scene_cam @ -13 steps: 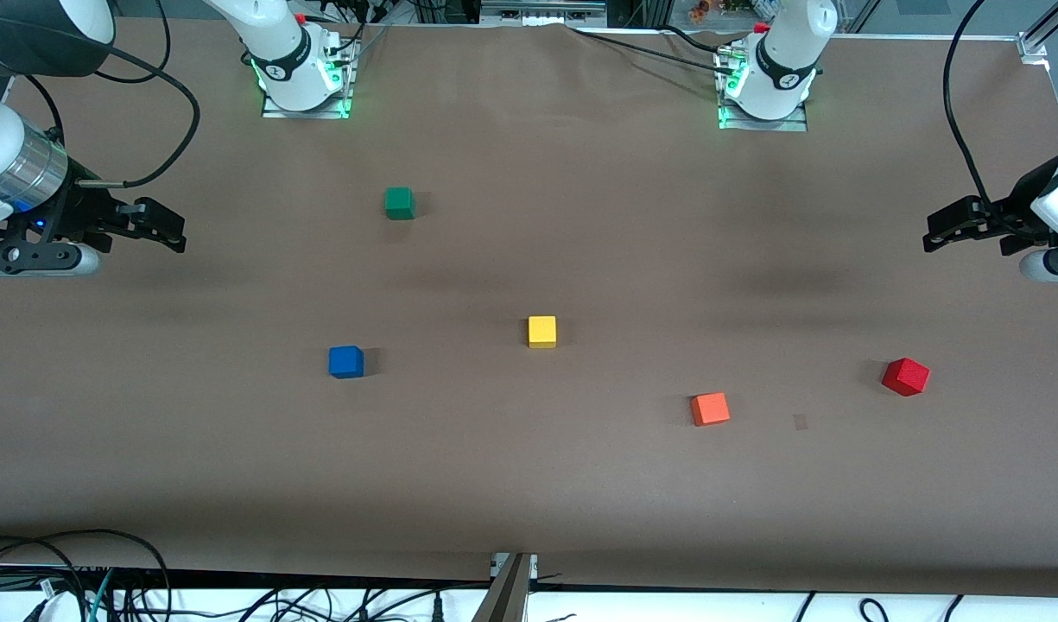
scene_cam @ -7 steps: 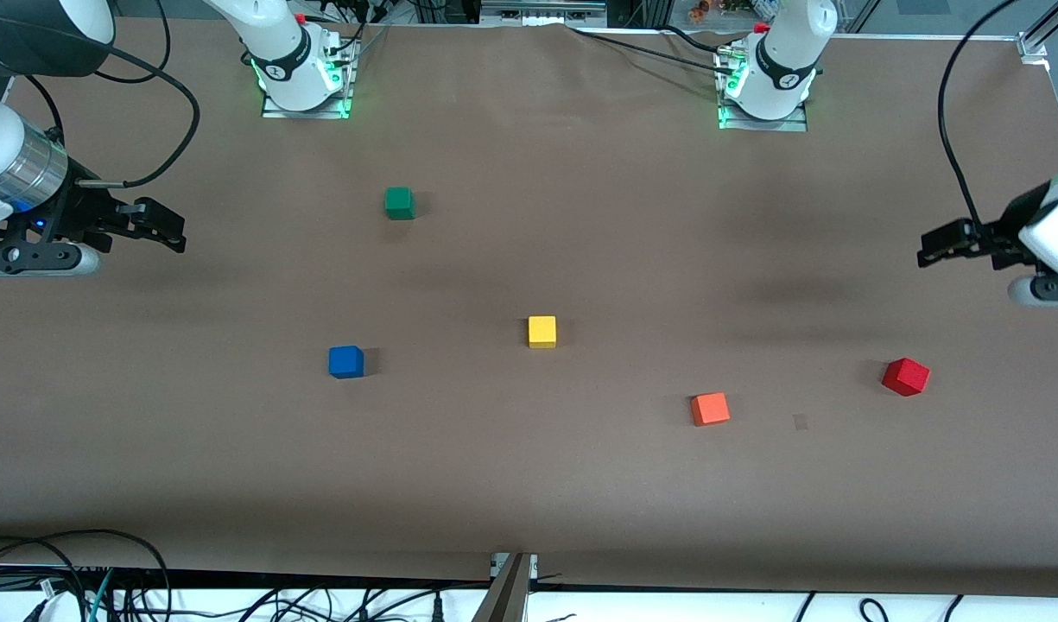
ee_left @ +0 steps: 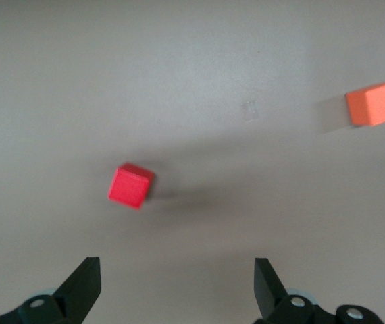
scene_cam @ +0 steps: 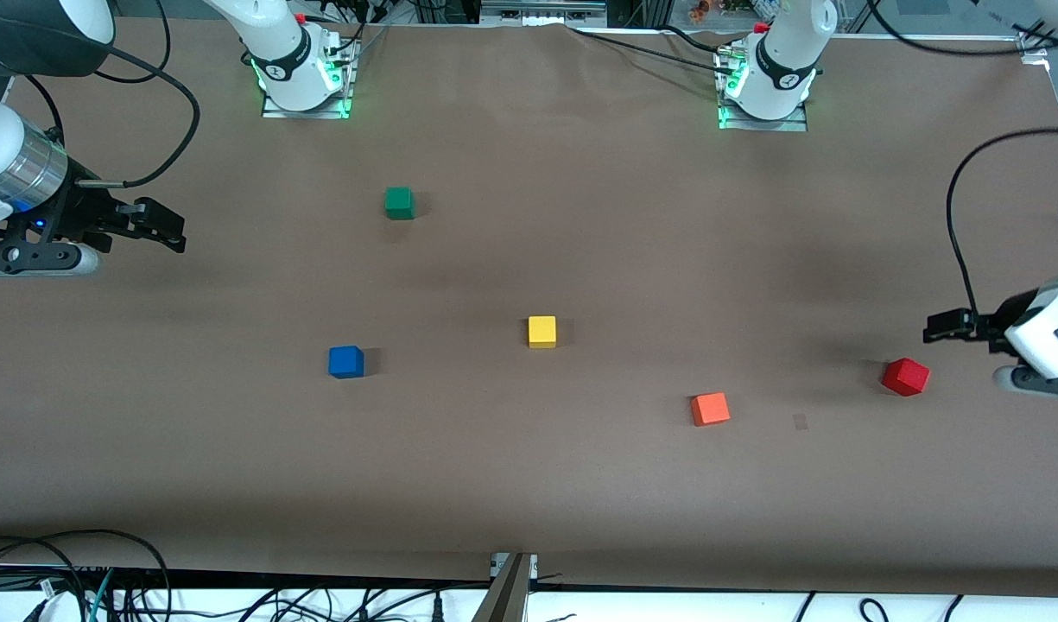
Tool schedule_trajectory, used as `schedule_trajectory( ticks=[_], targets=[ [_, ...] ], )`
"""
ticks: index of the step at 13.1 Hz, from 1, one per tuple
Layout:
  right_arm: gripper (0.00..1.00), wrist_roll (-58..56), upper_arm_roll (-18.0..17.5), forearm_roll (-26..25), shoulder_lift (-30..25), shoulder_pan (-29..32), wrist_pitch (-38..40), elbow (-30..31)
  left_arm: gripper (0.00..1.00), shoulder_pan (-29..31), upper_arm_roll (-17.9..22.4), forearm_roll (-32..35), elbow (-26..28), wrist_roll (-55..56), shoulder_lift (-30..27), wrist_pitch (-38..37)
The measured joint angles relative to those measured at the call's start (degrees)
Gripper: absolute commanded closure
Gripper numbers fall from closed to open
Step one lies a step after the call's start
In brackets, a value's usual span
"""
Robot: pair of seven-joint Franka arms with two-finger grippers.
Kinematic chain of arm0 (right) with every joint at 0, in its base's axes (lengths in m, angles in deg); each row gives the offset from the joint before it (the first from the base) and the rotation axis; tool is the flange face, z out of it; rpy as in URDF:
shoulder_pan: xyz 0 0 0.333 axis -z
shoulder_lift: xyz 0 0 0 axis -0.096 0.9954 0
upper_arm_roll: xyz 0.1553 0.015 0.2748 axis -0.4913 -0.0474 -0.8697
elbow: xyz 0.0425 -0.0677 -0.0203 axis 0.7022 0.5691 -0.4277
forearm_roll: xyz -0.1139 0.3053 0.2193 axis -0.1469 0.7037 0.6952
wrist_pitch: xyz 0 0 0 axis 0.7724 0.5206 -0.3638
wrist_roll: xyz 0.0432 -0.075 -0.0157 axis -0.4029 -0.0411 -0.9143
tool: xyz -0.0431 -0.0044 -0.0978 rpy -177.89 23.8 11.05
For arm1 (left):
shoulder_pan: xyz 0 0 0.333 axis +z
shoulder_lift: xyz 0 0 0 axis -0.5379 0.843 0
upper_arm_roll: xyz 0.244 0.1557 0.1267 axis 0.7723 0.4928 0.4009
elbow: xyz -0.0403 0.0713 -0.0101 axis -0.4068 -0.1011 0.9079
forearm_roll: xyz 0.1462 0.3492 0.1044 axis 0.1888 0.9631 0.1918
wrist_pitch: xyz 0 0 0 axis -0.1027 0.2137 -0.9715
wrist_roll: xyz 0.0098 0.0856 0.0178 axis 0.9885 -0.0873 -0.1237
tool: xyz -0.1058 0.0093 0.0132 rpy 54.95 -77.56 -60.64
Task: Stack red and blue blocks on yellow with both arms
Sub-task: 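Reach the left gripper down to the red cube and grasp it, then carry the red cube to the yellow cube while the right gripper reaches the blue cube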
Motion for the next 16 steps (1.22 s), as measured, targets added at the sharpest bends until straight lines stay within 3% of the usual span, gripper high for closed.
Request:
schedule_trajectory(
  ticks=[7, 11, 16],
  targets=[
    [0.00, 0.0, 0.0, 1.0, 0.0, 0.0, -0.2, -0.1, 0.00, 5.0, 0.0, 0.0, 0.1, -26.7, 11.1, 14.1],
    [0.00, 0.0, 0.0, 2.0, 0.0, 0.0, -0.8, -0.1, 0.00, 6.7, -0.1, 0.0, 2.1, -29.0, 14.7, 19.1],
    [0.00, -0.2, -0.2, 2.2, 2.8, -0.2, -4.4, -0.1, 0.00, 6.8, -0.3, 0.0, 7.6, -29.8, 15.0, 22.7]
  ],
)
